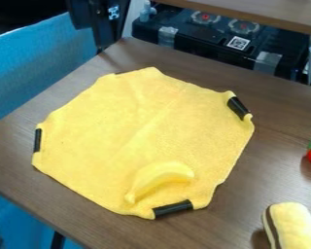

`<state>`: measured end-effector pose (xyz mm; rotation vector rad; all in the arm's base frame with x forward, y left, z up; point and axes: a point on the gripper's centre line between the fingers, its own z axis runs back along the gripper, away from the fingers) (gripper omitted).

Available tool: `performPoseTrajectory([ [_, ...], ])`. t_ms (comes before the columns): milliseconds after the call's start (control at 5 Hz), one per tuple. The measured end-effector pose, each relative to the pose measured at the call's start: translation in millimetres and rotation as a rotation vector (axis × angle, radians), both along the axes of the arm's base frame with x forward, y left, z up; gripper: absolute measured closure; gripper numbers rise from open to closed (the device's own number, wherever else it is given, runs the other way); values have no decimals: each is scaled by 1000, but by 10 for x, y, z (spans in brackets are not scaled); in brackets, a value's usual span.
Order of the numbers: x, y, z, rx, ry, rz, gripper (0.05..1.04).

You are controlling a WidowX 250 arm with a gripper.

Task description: Move the yellow figure to the right of the table

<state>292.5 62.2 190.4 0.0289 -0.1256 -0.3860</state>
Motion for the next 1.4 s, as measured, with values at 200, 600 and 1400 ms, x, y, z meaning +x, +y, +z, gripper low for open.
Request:
performPoseTrajectory([
  [200, -6, -8, -106, -5, 37, 6, 83],
  [600, -191, -318, -714, 74, 182, -20, 83],
  [1400, -163, -909, -1391, 182, 119, -259, 83],
])
